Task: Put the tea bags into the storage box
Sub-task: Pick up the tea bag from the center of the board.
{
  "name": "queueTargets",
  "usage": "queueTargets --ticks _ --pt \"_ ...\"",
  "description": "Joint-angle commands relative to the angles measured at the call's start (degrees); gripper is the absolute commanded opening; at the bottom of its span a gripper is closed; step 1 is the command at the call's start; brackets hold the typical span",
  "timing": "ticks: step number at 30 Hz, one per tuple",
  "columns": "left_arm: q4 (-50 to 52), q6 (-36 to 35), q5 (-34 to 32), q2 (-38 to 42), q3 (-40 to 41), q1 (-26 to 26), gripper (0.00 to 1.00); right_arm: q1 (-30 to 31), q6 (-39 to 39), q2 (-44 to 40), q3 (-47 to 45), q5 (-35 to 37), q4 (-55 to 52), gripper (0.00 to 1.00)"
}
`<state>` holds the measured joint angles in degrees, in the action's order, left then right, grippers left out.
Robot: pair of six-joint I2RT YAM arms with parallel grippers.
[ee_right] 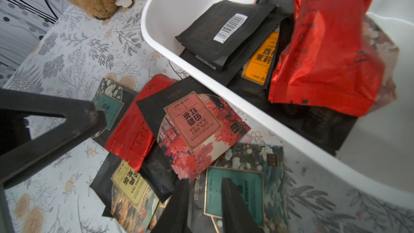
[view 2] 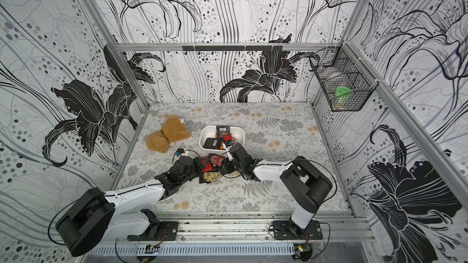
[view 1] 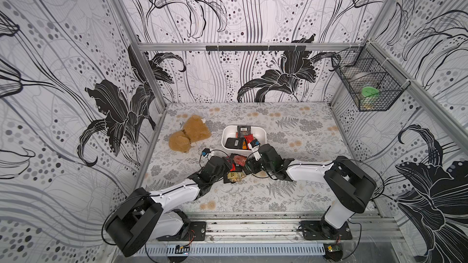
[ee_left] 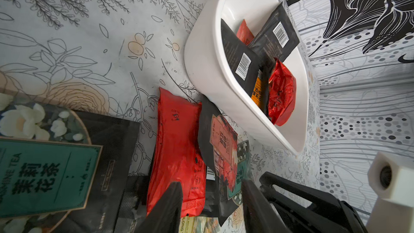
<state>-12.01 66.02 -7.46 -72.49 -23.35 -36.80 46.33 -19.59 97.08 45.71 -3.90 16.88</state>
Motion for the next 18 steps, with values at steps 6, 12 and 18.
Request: queueTargets --ticks 6,12,18 --pt "-4.4 -0.6 -0.9 -5.1 -3.1 -0.1 0.46 0.4 -0.2 2.7 2.7 -0.9 -2.7 0.28" --pt "-6.1 -0.5 0.0 -9.3 -5.1 0.6 0.44 0.4 -0.2 4.4 4.4 -0.7 -3.7 0.27" --pt "-7.4 0.2 0.2 -11.8 -5.8 0.9 0.43 0.4 -0.1 6.6 6.6 -1.0 -4.8 0.27"
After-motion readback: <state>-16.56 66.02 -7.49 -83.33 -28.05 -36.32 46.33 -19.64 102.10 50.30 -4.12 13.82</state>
